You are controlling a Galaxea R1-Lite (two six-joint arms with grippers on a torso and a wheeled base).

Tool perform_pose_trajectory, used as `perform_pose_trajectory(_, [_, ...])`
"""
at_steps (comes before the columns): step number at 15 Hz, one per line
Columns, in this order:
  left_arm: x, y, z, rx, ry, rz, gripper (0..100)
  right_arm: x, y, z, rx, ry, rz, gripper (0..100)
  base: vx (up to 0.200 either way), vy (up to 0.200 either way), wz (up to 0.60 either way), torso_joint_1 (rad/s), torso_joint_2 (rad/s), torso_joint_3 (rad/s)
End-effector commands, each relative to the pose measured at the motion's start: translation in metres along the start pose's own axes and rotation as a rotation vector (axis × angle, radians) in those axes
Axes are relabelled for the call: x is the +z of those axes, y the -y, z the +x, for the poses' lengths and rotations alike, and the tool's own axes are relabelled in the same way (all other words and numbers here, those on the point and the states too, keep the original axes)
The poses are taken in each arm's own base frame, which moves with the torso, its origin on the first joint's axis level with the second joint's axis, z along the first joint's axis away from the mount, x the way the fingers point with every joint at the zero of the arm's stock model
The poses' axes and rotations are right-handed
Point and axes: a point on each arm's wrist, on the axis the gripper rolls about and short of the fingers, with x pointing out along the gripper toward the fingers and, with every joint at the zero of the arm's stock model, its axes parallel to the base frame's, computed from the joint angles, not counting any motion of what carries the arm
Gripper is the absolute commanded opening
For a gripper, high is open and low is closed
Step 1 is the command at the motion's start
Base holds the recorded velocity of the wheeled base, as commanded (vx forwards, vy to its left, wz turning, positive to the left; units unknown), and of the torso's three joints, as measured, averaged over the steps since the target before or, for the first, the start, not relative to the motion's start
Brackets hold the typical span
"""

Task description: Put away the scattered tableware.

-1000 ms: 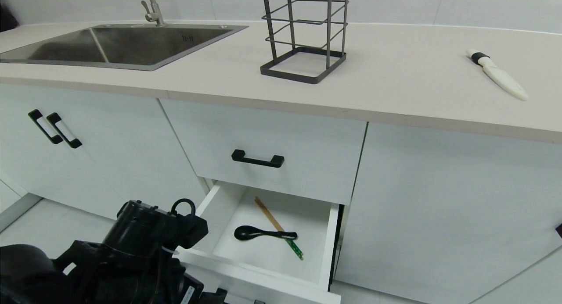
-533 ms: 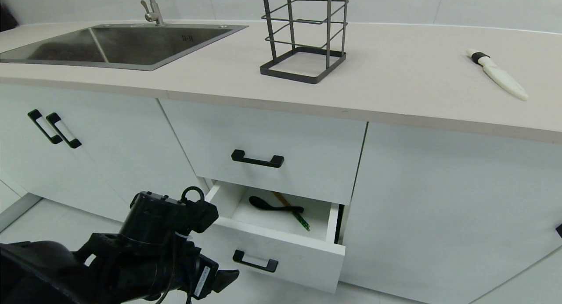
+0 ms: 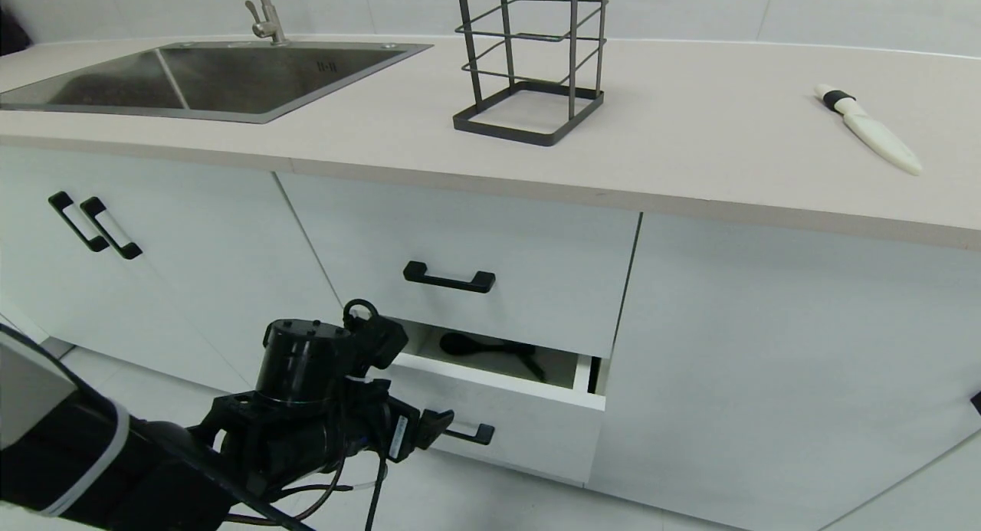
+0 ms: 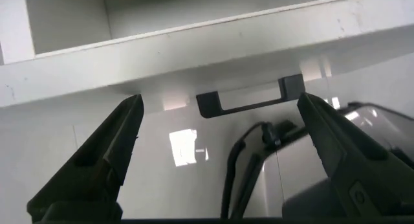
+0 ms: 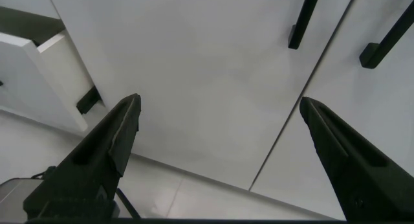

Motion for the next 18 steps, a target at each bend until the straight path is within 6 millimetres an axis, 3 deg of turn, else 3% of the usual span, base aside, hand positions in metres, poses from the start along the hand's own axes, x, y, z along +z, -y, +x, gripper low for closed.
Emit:
perform_pose_trajectory(1, [-0.004, 0.000, 0.011, 0.001, -0.009, 0.001, 100, 0.000, 0.000, 0.000, 0.001, -0.001, 0.000, 100, 0.000, 0.000, 0.00, 0.000, 0.00, 0.000])
perform_pose_trajectory(12, [0.014, -0.008, 0.041, 0.018, 0.130, 0.013, 100, 0.000, 0.000, 0.000, -0.001, -0.001, 0.003, 100, 0.000, 0.000, 0.00, 0.000, 0.00, 0.000])
perform_pose_trajectory(18, [0.027, -0.011, 0.041, 0.026, 0.177, 0.009, 100, 0.000, 0.000, 0.000, -0.001, -0.001, 0.003, 100, 0.000, 0.000, 0.00, 0.000, 0.00, 0.000])
